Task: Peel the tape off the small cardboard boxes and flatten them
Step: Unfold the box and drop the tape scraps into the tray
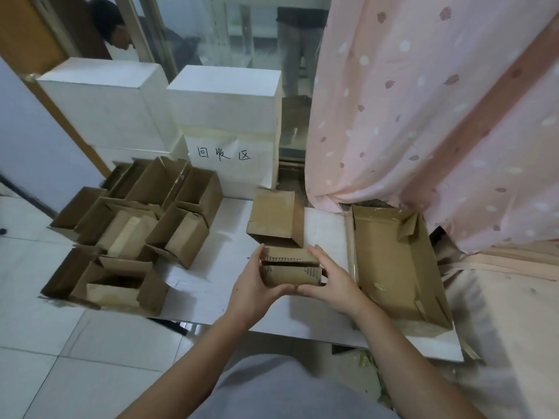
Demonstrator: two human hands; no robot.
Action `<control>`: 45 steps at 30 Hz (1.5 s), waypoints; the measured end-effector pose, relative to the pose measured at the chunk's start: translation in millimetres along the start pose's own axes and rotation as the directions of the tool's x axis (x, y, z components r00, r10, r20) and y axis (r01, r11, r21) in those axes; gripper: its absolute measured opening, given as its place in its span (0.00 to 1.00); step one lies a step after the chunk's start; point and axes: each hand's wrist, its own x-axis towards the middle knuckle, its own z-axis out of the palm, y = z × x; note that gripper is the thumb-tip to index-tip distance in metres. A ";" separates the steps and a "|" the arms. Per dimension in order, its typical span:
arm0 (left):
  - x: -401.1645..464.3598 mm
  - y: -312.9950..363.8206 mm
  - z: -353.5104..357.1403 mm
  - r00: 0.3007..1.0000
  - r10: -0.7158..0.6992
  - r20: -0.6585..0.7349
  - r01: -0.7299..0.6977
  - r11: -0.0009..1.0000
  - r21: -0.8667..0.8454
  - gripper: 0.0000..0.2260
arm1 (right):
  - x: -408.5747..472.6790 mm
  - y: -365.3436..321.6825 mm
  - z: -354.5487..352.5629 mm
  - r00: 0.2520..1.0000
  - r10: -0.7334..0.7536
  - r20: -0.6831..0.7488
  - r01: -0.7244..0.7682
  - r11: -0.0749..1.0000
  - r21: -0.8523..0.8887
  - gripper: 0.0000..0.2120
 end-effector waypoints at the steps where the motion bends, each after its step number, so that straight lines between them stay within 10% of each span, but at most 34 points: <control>1: -1.6 -1.7 -2.9 1.000 -0.004 -0.005 0.004 1.000 -0.029 0.44 | 0.7 -4.3 4.5 1.000 0.004 0.000 -0.004 0.999 0.039 0.43; 10: -5.1 -8.7 -21.4 0.985 -0.064 -0.160 0.048 0.994 -0.100 0.21 | 9.7 -23.2 42.5 0.984 0.053 -0.169 -0.012 0.973 0.231 0.20; 22: -8.6 -24.0 -65.2 0.945 -0.121 0.304 0.195 0.954 -0.227 0.54 | -0.5 -18.2 42.2 0.995 0.054 0.081 -0.078 0.943 0.323 0.52; 36: -7.3 -21.7 -60.5 0.997 0.013 0.082 0.006 0.973 -0.232 0.40 | -1.6 -32.2 48.1 0.989 0.039 -0.143 0.002 0.962 0.274 0.32; 45: -6.6 -32.2 -69.6 0.979 0.114 0.171 -0.121 0.992 0.036 0.59 | -7.2 -37.5 51.7 0.999 0.035 0.016 -0.037 0.986 0.165 0.50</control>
